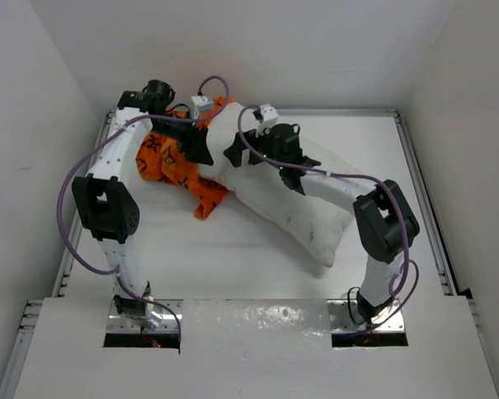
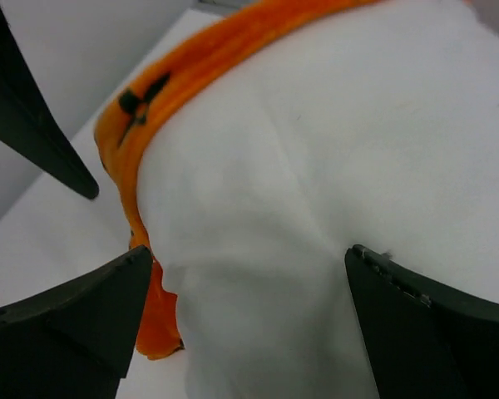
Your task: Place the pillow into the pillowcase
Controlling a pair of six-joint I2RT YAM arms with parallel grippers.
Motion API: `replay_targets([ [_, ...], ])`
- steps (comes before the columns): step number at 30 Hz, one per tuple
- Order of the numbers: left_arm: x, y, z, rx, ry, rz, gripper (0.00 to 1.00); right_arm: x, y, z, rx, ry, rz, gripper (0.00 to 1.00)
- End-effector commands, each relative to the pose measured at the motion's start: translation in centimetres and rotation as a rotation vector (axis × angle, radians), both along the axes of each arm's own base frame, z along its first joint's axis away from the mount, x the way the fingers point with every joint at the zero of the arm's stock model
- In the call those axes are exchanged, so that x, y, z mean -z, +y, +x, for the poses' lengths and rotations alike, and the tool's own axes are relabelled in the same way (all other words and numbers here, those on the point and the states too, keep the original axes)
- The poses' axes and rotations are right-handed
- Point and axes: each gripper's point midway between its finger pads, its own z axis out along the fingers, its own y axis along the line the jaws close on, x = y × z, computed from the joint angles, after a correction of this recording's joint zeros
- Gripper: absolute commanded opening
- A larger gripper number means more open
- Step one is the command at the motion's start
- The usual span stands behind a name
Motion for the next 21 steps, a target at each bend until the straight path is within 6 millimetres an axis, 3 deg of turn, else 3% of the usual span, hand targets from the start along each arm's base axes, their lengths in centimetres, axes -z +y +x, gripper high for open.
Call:
replay_targets([
  [1,-6.3,0.1,1.0,0.032,-0.235,0.009,0.67,-7.0,-2.8,1.6,-0.068,-0.063,0.137,0.98],
  [2,-7.0,0.1,1.8,-0.013,-0.239,0.013,0.65,-8.3,-2.8,2.1,-0.099,-0.043,0.179,0.95],
  [3,-8.1,0.1,3.2,-0.070,-0.266,0.011,0.61,-8.7,-3.3,2.8,-0.100,-0.030,0.187,0.87],
  [4,-8.9,0.5,6.4,-0.224,-0.292,0.025,0.52,-10.1,-4.3,4.1,-0.090,-0.020,0.192,0.47],
  [5,-9.1,0.8,8.0,-0.303,-0.314,0.038,0.43,-10.2,-4.6,4.9,-0.085,-0.011,0.184,0.25],
  [6,-9.2,0.5,10.6,-0.366,-0.379,0.041,0.33,-8.6,-5.0,6.1,-0.068,0.019,0.156,0.14],
  [7,-8.6,1.7,12.5,-0.488,-0.402,0.109,0.35,-9.6,-5.8,7.4,-0.046,0.019,0.153,0.22],
  [8,-7.3,1.1,13.8,-0.517,-0.414,0.139,0.42,-7.5,-6.1,8.8,-0.032,0.065,0.149,0.44],
  [9,-7.8,1.0,15.6,-0.552,-0.481,0.140,0.49,-6.9,-7.1,10.1,-0.011,0.088,0.157,0.66],
  [10,-6.5,1.4,17.2,-0.594,-0.505,0.187,0.58,-8.2,-7.0,11.1,-0.025,0.089,0.193,0.83],
  [11,-6.8,0.7,18.7,-0.615,-0.564,0.184,0.63,-5.5,-7.7,12.7,-0.012,0.139,0.197,0.89],
  [12,-6.4,0.7,19.6,-0.637,-0.584,0.198,0.67,-5.0,-7.6,13.4,-0.017,0.150,0.207,0.93],
  [13,-5.8,1.1,20.6,-0.665,-0.615,0.235,0.73,-5.8,-7.5,14.4,-0.024,0.127,0.217,0.98],
  [14,-5.0,0.7,22.1,-0.684,-0.635,0.243,0.74,-5.0,-7.4,14.9,-0.028,0.118,0.199,0.98],
  [15,-4.5,0.7,22.7,-0.695,-0.637,0.252,0.75,-2.7,-7.2,15.4,-0.026,0.134,0.177,0.98],
  [16,-2.2,0.3,23.5,-0.682,-0.609,0.265,0.76,-2.1,-7.1,15.7,-0.026,0.110,0.173,0.99],
  [18,-2.2,0.1,24.6,-0.707,-0.614,0.263,0.76,1.1,-6.9,15.6,-0.022,0.149,0.187,0.99],
  [19,-0.8,0.4,25.4,-0.747,-0.606,0.288,0.74,1.2,-6.4,15.5,-0.052,0.138,0.204,0.99],
  [21,0.1,1.4,26.1,-0.809,-0.611,0.323,0.69,2.9,-5.5,15.2,-0.096,0.162,0.215,0.99],
])
